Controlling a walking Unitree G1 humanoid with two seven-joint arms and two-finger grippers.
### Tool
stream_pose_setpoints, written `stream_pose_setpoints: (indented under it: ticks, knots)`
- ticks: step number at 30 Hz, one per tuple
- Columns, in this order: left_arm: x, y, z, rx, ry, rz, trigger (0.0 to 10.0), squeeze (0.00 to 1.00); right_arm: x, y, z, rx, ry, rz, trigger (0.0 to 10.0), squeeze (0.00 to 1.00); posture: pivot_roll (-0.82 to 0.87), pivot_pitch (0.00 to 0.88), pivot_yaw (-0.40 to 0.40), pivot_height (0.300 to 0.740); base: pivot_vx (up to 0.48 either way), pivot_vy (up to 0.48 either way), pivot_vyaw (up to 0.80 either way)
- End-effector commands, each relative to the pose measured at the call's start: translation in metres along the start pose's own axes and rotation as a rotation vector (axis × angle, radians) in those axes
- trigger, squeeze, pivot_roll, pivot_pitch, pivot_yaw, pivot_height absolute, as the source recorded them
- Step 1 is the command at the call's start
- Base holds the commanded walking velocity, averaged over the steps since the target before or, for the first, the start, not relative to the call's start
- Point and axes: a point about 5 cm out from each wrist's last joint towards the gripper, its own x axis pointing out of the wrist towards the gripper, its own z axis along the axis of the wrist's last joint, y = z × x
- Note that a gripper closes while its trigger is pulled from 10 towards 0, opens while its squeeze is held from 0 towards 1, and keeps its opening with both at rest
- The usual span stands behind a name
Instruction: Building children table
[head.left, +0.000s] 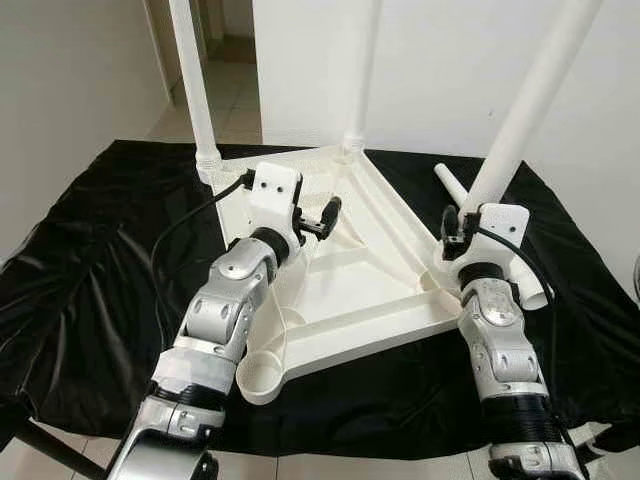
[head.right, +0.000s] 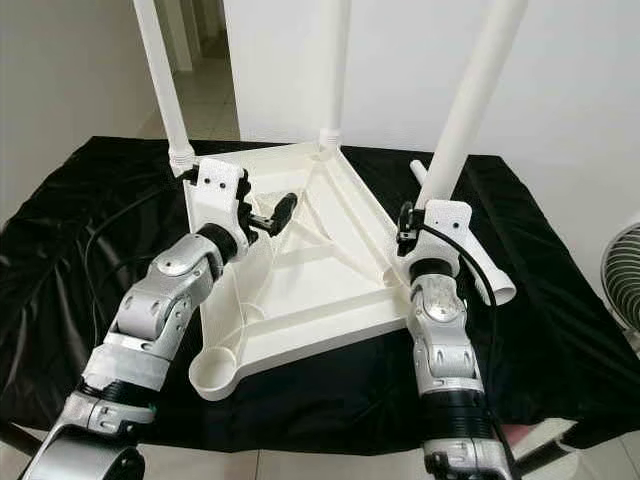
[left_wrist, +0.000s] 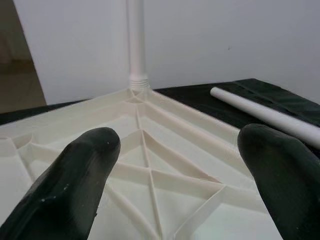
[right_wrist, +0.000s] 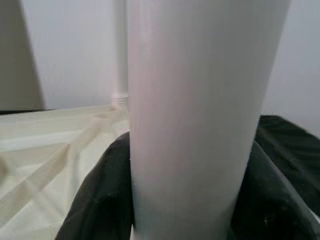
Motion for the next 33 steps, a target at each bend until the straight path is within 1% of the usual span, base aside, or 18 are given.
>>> stream_pose_setpoints:
  ticks: [1, 2, 3, 6, 11, 14, 16, 19, 20, 21, 22, 23, 24, 25, 26, 28, 31, 33]
  knots:
    - [-0.007, 0.001, -0.003, 0.022, -0.006, 0.043, 10.0, 0.00, -0.004, 0.002, 0.007, 0.038, -0.023, 0.065, 10.0, 0.00, -0.03, 0.010, 0.032, 0.740, 0.000, 0.000, 0.00]
    - [-0.007, 0.001, -0.003, 0.022, -0.006, 0.043, 10.0, 0.00, -0.004, 0.002, 0.007, 0.038, -0.023, 0.065, 10.0, 0.00, -0.03, 0.010, 0.032, 0.740, 0.000, 0.000, 0.00]
    - [-0.013, 0.001, -0.006, 0.038, -0.012, 0.047, 10.0, 0.00, -0.010, 0.003, 0.010, 0.047, -0.031, 0.107, 10.0, 0.00, -0.03, 0.014, 0.030, 0.740, 0.000, 0.000, 0.00]
    - [-0.019, 0.001, -0.009, 0.054, -0.021, 0.048, 10.0, 0.00, -0.014, 0.005, 0.010, 0.039, -0.039, 0.144, 10.0, 0.00, -0.03, 0.014, 0.030, 0.740, 0.000, 0.000, 0.00]
    - [-0.023, -0.002, -0.011, 0.054, -0.021, 0.030, 10.0, 0.00, -0.018, 0.006, 0.010, 0.031, -0.043, 0.163, 10.0, 0.00, -0.03, 0.014, 0.025, 0.740, 0.000, 0.000, 0.00]
    - [-0.025, -0.009, -0.013, 0.054, -0.016, -0.017, 10.0, 0.00, -0.019, 0.003, 0.010, 0.026, -0.040, 0.157, 10.0, 0.00, -0.03, 0.012, 0.025, 0.740, 0.000, 0.000, 0.00]
    - [-0.028, -0.019, -0.016, 0.085, -0.013, -0.086, 10.0, 0.00, -0.020, -0.004, 0.007, 0.005, -0.027, 0.130, 10.0, 0.00, -0.03, 0.009, 0.025, 0.740, 0.000, 0.000, 0.00]
    - [-0.030, -0.029, -0.020, 0.108, 0.004, -0.149, 10.0, 0.00, -0.020, -0.011, 0.006, -0.018, -0.019, 0.105, 10.0, 0.00, -0.03, 0.009, 0.025, 0.740, 0.000, 0.000, 0.00]
    - [-0.030, -0.029, -0.020, 0.108, 0.004, -0.149, 10.0, 0.00, -0.020, -0.011, 0.006, -0.018, -0.019, 0.105, 10.0, 0.00, -0.03, 0.009, 0.025, 0.740, 0.000, 0.000, 0.00]
    - [-0.031, -0.036, -0.025, 0.115, 0.031, -0.200, 10.0, 0.00, -0.018, -0.014, 0.009, -0.005, -0.032, 0.091, 10.0, 0.00, -0.03, 0.001, 0.030, 0.740, 0.000, 0.000, 0.00]
    - [-0.031, -0.036, -0.025, 0.115, 0.031, -0.200, 10.0, 0.00, -0.018, -0.014, 0.009, -0.005, -0.032, 0.091, 10.0, 0.00, -0.03, 0.001, 0.030, 0.740, 0.000, 0.000, 0.00]
    - [-0.030, -0.042, -0.029, 0.135, 0.049, -0.245, 10.0, 0.00, -0.017, -0.015, 0.012, 0.003, -0.043, 0.084, 10.0, 0.00, -0.03, 0.000, 0.030, 0.740, 0.000, 0.000, 0.00]
    - [-0.030, -0.042, -0.029, 0.135, 0.049, -0.245, 10.0, 0.00, -0.017, -0.015, 0.012, 0.003, -0.043, 0.084, 10.0, 0.00, -0.03, 0.000, 0.030, 0.740, 0.000, 0.000, 0.00]
    - [-0.029, -0.049, -0.034, 0.152, 0.076, -0.294, 10.0, 0.00, -0.015, -0.016, 0.014, 0.013, -0.054, 0.075, 10.0, 0.00, -0.04, 0.000, 0.033, 0.740, 0.000, 0.000, 0.00]
    - [-0.029, -0.049, -0.034, 0.152, 0.076, -0.294, 10.0, 0.00, -0.015, -0.016, 0.014, 0.013, -0.054, 0.075, 10.0, 0.00, -0.04, 0.000, 0.033, 0.740, 0.000, 0.000, 0.00]
    - [-0.025, -0.063, -0.041, 0.158, 0.137, -0.383, 10.0, 0.00, -0.014, -0.016, 0.016, 0.004, -0.064, 0.066, 10.0, 0.00, -0.04, 0.000, 0.039, 0.740, 0.000, 0.000, 0.00]
    - [-0.024, -0.067, -0.043, 0.157, 0.154, -0.406, 10.0, 0.00, -0.014, -0.016, 0.016, 0.003, -0.065, 0.065, 10.0, 0.00, -0.04, 0.000, 0.039, 0.740, 0.000, 0.000, 0.00]
    - [-0.021, -0.077, -0.048, 0.145, 0.193, -0.448, 10.0, 0.00, -0.015, -0.017, 0.016, 0.001, -0.068, 0.059, 10.0, 0.00, -0.05, 0.000, 0.050, 0.740, 0.000, 0.000, 0.00]
